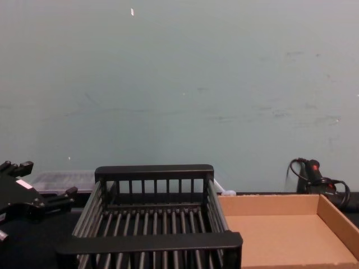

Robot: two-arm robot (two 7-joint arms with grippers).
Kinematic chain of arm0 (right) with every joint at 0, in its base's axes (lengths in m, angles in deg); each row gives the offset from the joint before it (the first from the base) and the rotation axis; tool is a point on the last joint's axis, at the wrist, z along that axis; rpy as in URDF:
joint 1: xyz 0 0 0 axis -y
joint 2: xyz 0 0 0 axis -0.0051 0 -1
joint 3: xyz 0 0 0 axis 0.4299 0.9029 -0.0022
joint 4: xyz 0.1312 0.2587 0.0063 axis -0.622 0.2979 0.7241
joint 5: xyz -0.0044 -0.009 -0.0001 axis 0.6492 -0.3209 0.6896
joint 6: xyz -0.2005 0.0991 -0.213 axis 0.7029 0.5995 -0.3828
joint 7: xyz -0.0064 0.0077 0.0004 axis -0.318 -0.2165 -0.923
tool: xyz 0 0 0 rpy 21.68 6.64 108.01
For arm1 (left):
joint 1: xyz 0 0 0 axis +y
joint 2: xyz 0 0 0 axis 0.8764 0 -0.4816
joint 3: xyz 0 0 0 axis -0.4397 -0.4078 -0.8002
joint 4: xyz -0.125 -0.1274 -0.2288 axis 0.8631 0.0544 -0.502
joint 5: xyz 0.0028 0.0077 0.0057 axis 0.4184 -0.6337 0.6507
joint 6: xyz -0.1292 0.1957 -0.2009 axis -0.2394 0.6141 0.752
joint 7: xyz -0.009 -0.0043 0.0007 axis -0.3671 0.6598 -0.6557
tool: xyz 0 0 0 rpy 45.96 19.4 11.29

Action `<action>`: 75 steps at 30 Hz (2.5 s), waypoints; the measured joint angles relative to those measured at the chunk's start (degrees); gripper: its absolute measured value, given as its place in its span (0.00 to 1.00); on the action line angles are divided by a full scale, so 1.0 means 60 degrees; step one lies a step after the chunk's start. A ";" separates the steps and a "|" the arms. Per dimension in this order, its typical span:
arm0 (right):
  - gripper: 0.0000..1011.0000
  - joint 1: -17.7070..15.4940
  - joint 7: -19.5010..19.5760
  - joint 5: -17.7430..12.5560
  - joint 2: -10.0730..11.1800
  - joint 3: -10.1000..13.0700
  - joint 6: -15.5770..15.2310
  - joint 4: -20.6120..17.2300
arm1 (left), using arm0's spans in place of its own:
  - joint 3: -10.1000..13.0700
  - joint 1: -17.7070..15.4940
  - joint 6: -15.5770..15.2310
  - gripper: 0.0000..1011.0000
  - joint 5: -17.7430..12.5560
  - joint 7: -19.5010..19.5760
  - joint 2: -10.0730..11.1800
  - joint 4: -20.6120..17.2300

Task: Pick up the white tape and place it into the black box , Pick up the silver tape and place it into the brown box.

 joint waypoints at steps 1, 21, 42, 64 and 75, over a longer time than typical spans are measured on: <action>0.99 0.0014 -0.0004 0.0009 -0.0005 -0.0013 -0.0015 0.0008 | 0.0001 0.0000 0.0000 0.99 0.0000 0.0000 0.0000 0.0000; 0.99 0.0268 -0.0119 0.0104 -0.0147 -0.0201 -0.0200 0.0245 | 0.0000 0.0001 0.0000 0.99 0.0000 0.0000 0.0000 0.0000; 0.99 0.0267 -0.0113 0.0092 -0.0145 -0.0191 -0.0201 0.0245 | 0.0000 0.0001 0.0000 0.99 0.0000 -0.0001 0.0000 0.0000; 0.46 0.0262 -0.0110 0.0087 -0.0141 -0.0191 -0.0187 0.0236 | 0.0000 0.0001 0.0000 0.99 0.0000 0.0000 0.0000 0.0000; 0.16 0.0262 -0.0110 0.0087 -0.0141 -0.0191 -0.0187 0.0237 | 0.0000 0.0001 0.0000 0.99 0.0000 0.0000 0.0000 0.0000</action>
